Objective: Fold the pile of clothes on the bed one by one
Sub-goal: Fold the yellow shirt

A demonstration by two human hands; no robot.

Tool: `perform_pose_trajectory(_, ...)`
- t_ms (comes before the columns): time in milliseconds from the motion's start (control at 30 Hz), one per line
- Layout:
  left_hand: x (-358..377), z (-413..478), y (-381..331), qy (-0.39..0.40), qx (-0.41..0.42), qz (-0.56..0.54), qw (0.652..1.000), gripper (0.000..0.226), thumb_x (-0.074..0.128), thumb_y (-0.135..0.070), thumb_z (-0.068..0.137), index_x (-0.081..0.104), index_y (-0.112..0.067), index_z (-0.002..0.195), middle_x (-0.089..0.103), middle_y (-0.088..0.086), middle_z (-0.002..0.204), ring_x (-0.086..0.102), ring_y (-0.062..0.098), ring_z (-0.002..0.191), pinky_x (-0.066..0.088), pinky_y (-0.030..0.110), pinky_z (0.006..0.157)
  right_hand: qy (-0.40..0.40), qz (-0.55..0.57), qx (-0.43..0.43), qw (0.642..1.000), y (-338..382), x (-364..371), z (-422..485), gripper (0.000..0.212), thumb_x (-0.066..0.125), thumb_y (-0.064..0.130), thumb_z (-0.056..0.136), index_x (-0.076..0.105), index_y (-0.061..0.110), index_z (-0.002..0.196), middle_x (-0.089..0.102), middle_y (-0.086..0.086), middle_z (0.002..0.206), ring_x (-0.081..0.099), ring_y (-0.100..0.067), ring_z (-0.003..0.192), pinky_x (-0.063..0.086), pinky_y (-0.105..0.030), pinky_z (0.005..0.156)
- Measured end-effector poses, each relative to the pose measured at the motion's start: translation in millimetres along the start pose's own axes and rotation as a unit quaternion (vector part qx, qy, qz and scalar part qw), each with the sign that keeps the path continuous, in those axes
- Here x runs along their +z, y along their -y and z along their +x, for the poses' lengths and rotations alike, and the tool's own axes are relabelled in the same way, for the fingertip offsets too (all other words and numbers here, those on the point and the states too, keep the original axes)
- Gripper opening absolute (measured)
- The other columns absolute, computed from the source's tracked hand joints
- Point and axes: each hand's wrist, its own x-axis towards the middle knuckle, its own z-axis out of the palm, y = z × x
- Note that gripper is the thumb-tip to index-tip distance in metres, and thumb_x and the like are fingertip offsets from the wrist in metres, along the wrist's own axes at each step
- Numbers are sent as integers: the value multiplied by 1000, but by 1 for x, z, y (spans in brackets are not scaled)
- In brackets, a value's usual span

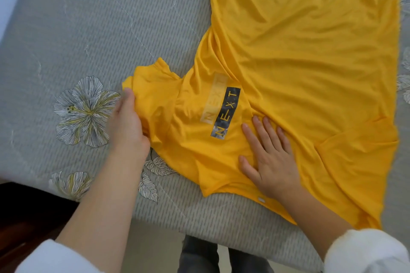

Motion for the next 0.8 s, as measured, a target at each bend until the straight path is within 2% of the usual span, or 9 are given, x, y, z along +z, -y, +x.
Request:
perform_pose_trajectory(67, 4, -13, 4, -16, 259, 111, 959, 24, 54, -36, 95, 69, -18, 90, 58, -23, 76, 53, -7, 77, 46, 18, 75, 1, 1, -1, 1000, 0, 0, 1, 71, 27, 60, 92, 12, 28, 153, 10, 0, 160, 5, -18, 148, 9, -42, 118)
perform_pose_trajectory(100, 5, -17, 7, 14, 386, 181, 905, 23, 53, -32, 96, 70, -15, 95, 56, -22, 83, 51, -8, 79, 42, 14, 75, 3, 2, -2, 1000, 0, 0, 1, 71, 28, 60, 92, 12, 29, 153, 11, 0, 161, 5, -18, 148, 9, -42, 118)
perform_pose_trajectory(167, 4, -23, 19, 128, 549, 321, 761, 23, 54, -24, 96, 69, -14, 109, 59, -6, 112, 53, -1, 104, 41, 15, 90, 9, 4, -4, 1000, 0, -1, 0, 70, 26, 60, 92, 11, 29, 153, 10, 0, 161, 4, -17, 148, 9, -42, 118)
perform_pose_trajectory(267, -5, -27, 42, 326, 575, 491, 568, 26, 54, -20, 92, 70, -11, 110, 55, 12, 134, 45, 27, 131, 40, 44, 105, 20, 14, -6, 1000, 2, -5, 0, 69, 26, 59, 92, 11, 29, 153, 8, 1, 161, 2, -17, 149, 8, -42, 119)
perform_pose_trajectory(333, -16, -30, 54, 362, 543, 576, 492, 33, 51, -27, 91, 68, -16, 117, 49, 8, 141, 36, 28, 137, 36, 53, 107, 21, 32, -18, 999, 2, -10, 1, 69, 26, 59, 91, 9, 30, 152, 5, 3, 160, -1, -16, 148, 6, -41, 119)
perform_pose_trajectory(500, -39, -39, 58, 385, 533, 613, 438, 60, 46, -48, 85, 47, -22, 139, 32, 2, 154, 20, 21, 145, 16, 46, 117, -40, 90, -81, 992, -21, -31, -20, 65, 39, 48, 94, 20, 24, 152, 14, -2, 160, 8, -21, 148, 12, -43, 119)
perform_pose_trajectory(600, -51, -47, 63, 415, 534, 629, 382, 72, 51, -49, 80, 37, -23, 145, 21, 5, 158, 13, 25, 147, 13, 47, 117, -59, 82, -80, 992, -61, -43, -59, 65, 43, 43, 93, 25, 19, 150, 19, -5, 159, 14, -22, 148, 15, -43, 119)
perform_pose_trajectory(667, -56, -50, 67, 423, 534, 641, 354, 76, 52, -46, 76, 33, -23, 147, 19, 9, 158, 11, 30, 147, 11, 48, 117, -33, 68, -68, 995, -97, -51, -92, 69, 45, 43, 90, 25, 17, 150, 20, -6, 159, 14, -24, 148, 17, -46, 117)
perform_pose_trajectory(800, -52, -52, 73, 414, 534, 665, 317, 84, 58, -35, 67, 31, -23, 146, 19, 15, 157, 11, 37, 145, 8, 50, 116, 100, 27, -85, 991, -147, -66, -143, 85, 50, 47, 82, 17, 14, 153, 12, -9, 161, 10, -27, 148, 16, -49, 115)
